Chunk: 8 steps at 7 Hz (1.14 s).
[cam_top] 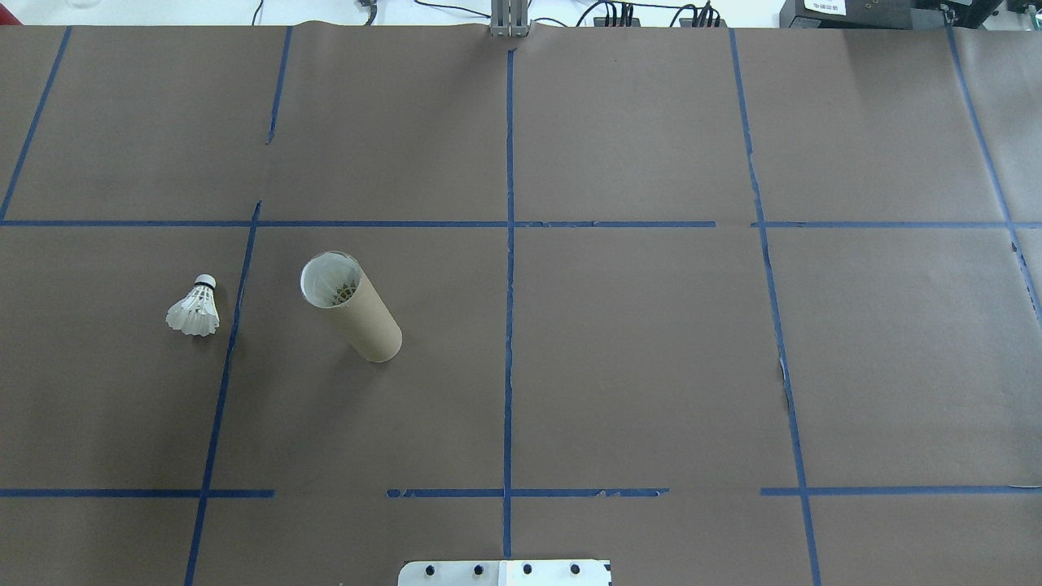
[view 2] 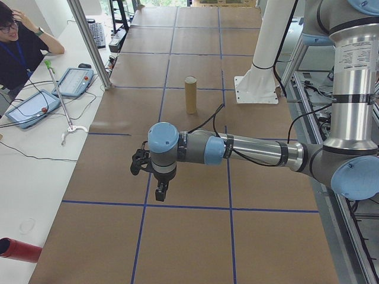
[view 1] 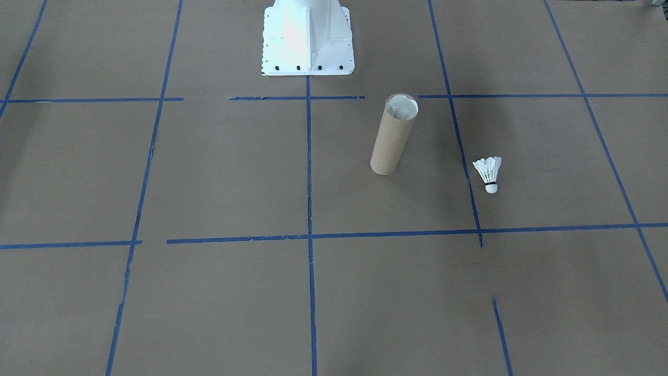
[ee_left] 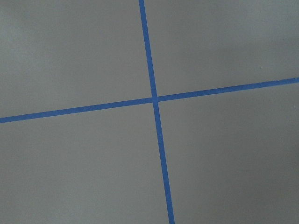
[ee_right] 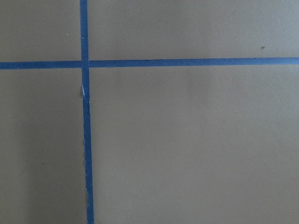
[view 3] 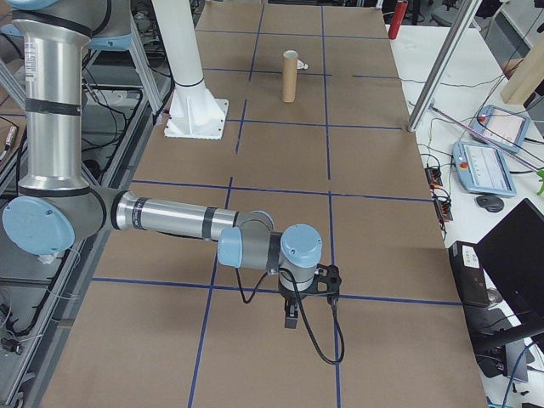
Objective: Collect badminton balls into bucket
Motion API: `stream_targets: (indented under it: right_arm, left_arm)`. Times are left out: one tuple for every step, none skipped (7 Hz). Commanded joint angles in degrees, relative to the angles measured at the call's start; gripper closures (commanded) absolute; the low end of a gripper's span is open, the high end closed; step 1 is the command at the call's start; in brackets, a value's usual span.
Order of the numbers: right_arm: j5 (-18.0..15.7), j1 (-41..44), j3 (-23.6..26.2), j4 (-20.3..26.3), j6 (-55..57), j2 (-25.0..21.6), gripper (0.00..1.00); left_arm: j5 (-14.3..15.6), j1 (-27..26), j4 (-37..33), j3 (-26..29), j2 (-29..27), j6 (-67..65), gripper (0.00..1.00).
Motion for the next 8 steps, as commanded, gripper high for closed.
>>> stream_targets:
  right_arm:
    - [0.0, 0.0, 0.0, 0.0, 0.0, -0.1, 0.00]
    - [0.0, 0.0, 0.0, 0.0, 0.0, 0.0, 0.00]
    - [0.0, 0.0, 0.0, 0.0, 0.0, 0.0, 0.00]
    - [0.0, 0.0, 0.0, 0.0, 0.0, -0.1, 0.00]
    - [0.0, 0.0, 0.0, 0.0, 0.0, 0.0, 0.00]
    - [0.0, 0.0, 0.0, 0.0, 0.0, 0.0, 0.00]
    - [0.0, 0.0, 0.0, 0.0, 0.0, 0.0, 0.00]
    - [0.0, 0.0, 0.0, 0.0, 0.0, 0.0, 0.00]
  left_arm:
    - [0.0, 0.1, 0.0, -0.1, 0.0, 0.0, 0.00]
    - [0.0, 0.1, 0.0, -0.1, 0.0, 0.0, 0.00]
    - [0.1, 0.3, -0.4, -0.3, -0.6, -0.6, 0.00]
    - [0.1, 0.3, -0.4, 0.5, -5.2, -0.7, 0.00]
    - [1.1, 0.3, -0.5, 1.6, -8.7, -0.4, 0.00]
    - [1.2, 0.3, -0.5, 1.6, -9.8, -0.7, 0.00]
    - [1.1, 0.3, -0.4, 0.5, -9.7, -1.3, 0.00]
    - [0.9, 0.5, -0.9, 0.2, -9.8, -8.5, 0.00]
